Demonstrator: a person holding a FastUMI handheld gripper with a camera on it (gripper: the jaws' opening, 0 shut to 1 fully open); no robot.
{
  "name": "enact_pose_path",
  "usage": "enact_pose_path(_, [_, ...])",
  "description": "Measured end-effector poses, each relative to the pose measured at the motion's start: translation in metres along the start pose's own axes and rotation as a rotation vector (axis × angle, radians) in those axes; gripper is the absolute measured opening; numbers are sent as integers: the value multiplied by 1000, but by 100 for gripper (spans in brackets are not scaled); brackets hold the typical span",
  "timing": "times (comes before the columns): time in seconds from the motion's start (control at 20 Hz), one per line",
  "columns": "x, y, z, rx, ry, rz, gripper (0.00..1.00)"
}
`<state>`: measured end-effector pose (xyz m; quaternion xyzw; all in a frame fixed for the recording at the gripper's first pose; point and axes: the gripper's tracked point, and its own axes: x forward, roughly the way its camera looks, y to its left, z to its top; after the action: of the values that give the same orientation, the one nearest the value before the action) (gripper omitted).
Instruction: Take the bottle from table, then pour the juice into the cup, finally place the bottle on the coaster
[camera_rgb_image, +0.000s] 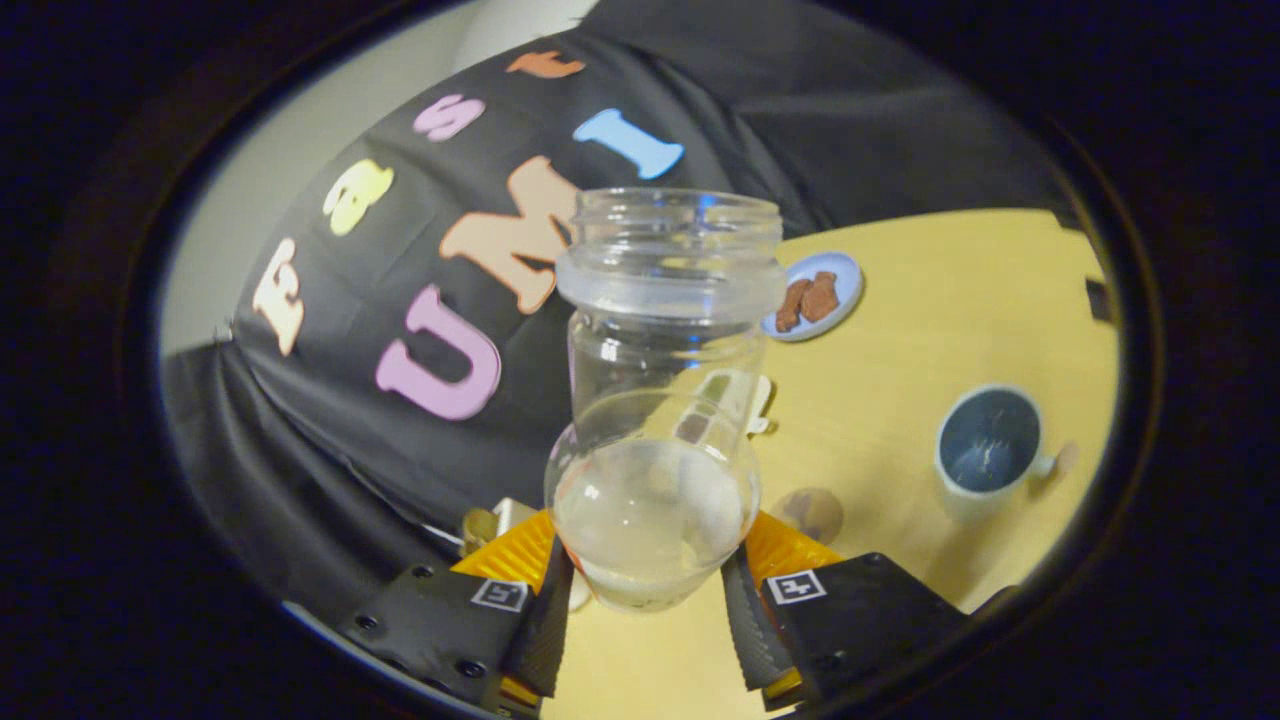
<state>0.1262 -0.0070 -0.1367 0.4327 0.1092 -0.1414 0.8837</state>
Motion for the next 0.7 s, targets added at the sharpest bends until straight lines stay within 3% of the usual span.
enact_pose_path(0.35, [28,6,-10,-537,30,-134,72])
enact_pose_path(0.7, [65,-17,-26,-718,56,-205,73])
